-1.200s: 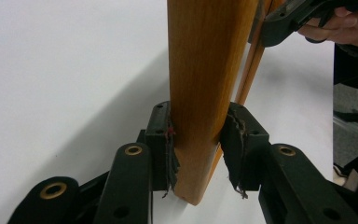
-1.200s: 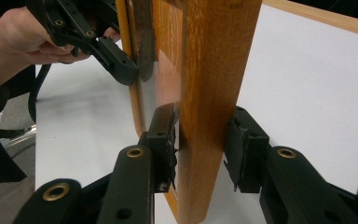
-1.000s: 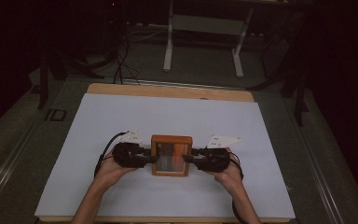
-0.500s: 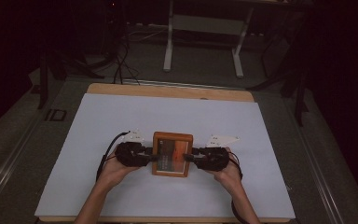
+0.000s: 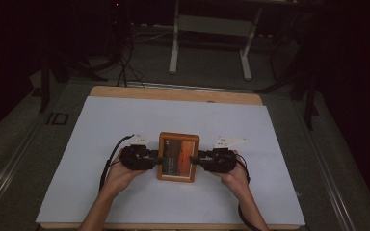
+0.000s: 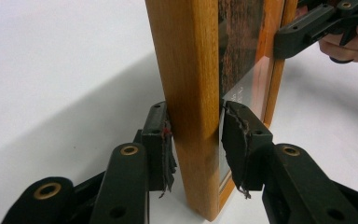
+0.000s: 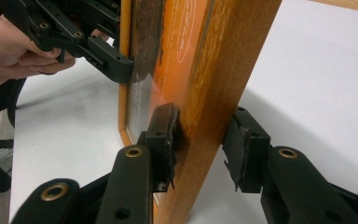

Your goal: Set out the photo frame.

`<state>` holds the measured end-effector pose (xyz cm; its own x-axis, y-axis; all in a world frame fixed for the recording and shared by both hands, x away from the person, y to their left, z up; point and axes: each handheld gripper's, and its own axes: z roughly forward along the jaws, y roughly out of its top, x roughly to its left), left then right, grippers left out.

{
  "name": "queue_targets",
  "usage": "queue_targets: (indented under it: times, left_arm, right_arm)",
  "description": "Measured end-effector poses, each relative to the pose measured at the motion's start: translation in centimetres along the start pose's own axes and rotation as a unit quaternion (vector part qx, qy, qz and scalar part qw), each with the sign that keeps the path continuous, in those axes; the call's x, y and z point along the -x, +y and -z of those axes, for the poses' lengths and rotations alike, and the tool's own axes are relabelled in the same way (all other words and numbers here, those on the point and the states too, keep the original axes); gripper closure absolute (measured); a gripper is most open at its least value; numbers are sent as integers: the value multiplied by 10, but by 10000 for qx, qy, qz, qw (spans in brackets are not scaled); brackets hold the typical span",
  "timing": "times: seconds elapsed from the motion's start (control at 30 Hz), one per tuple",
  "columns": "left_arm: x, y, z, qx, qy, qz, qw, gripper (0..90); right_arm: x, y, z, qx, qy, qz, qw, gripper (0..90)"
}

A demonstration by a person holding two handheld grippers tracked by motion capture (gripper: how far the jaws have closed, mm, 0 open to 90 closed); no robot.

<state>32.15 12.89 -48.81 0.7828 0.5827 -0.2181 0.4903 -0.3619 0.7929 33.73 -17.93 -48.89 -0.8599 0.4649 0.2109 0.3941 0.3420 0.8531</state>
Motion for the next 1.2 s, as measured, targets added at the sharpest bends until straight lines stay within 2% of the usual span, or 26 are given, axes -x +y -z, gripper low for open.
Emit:
queue_targets:
  times: [0.27,0.57,0.63,0.77,0.87,1.0,1.2]
  left_arm:
    - [1,-1,1,-17,1,16,10000,655]
    - [4,-1,1,-54,65,-14,10000,653]
    - [4,-1,1,-75,108,-61,9999,642]
    - [2,-3,1,-25,-12,15,10000,570]
    - [1,-5,2,10,-31,95,9999,554]
    - [1,-7,2,-24,-30,93,9999,538]
    - [2,-6,11,130,-6,140,9998,508]
  right_arm:
    - [4,-1,0,36,39,-67,10000,648]
    - [2,-3,0,-4,-2,-89,10000,646]
    - [2,-3,0,-6,-9,-75,10000,607]
    - [2,-3,3,-29,-15,-155,9999,519]
    - [3,-3,8,38,-54,-204,9998,492]
    - [3,-3,14,64,-115,-237,9996,473]
    - [8,-5,30,144,-275,-332,9990,431]
